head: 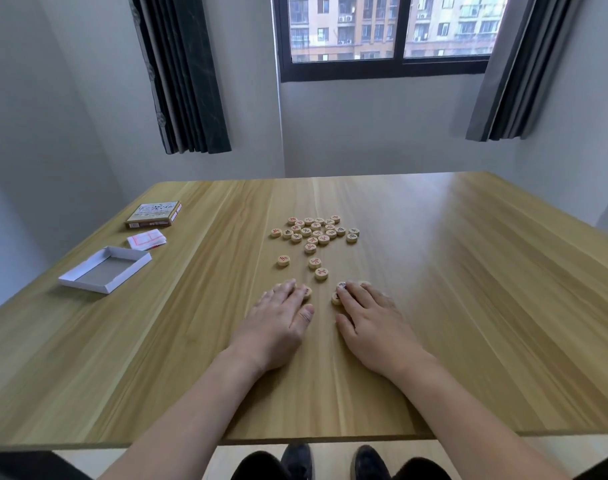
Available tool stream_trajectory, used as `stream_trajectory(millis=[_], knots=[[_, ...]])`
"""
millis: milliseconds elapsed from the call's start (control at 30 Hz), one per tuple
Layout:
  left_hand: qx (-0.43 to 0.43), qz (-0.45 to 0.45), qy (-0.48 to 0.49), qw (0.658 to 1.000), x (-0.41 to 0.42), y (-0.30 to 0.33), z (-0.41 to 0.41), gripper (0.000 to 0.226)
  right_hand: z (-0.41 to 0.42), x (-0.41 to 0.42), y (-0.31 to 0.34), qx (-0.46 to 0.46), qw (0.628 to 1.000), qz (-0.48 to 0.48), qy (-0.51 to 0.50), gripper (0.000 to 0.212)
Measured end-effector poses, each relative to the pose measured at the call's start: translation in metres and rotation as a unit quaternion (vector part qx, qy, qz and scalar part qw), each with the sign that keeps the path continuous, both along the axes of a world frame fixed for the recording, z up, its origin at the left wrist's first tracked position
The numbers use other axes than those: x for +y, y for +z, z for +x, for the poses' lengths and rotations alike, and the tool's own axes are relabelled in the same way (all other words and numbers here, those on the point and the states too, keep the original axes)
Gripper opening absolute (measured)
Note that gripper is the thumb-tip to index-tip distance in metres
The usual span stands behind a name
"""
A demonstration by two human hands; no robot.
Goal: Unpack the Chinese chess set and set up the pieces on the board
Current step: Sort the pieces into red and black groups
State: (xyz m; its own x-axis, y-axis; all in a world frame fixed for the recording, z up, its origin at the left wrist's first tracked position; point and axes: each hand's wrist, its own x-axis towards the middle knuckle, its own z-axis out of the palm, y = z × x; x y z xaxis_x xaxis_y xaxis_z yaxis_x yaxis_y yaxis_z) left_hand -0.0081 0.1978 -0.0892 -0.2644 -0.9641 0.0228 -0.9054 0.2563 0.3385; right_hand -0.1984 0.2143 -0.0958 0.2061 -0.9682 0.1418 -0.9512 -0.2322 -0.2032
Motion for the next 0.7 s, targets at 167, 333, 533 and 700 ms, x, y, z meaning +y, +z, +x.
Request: stream_trajectory(millis=[167, 333, 533, 700], knots=[[0.106, 0.001, -0.091, 0.99, 0.0, -0.001, -0.006, 0.052, 0.0, 0.003, 0.0, 0.003, 0.998, -0.053, 0.028, 0.077], [0.232, -0.119, -0.017, 0.965, -0.001, -0.007, 0.0, 0.056, -0.003, 0.003, -0.001, -0.032, 0.997, -0.063, 0.03, 0.055], [0.437, -0.052, 0.112, 0.891, -0.013, 0.001, 0.004, 0.016, -0.007, 0.006, 0.002, -0.163, 0.986, -0.036, 0.024, 0.051], [0.424, -0.03, 0.128, 0.896, -0.024, 0.012, 0.005, 0.008, -0.01, 0.006, 0.004, -0.269, 0.963, -0.035, 0.0, 0.046]])
